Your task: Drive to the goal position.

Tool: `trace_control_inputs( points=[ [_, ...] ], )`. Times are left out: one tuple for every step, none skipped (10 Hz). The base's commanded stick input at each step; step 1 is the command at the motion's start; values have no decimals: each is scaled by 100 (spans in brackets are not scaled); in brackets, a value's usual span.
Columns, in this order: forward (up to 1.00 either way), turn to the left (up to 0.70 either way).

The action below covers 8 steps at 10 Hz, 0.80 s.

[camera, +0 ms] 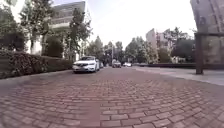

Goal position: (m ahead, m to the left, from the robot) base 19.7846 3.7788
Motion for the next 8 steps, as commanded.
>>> trace_control_inputs(
  points=[
    [70, 0],
    [70, 0],
    [70, 0],
    [70, 0],
    [70, 0],
    [70, 0],
    [70, 0],
    [70, 0]
  ],
)
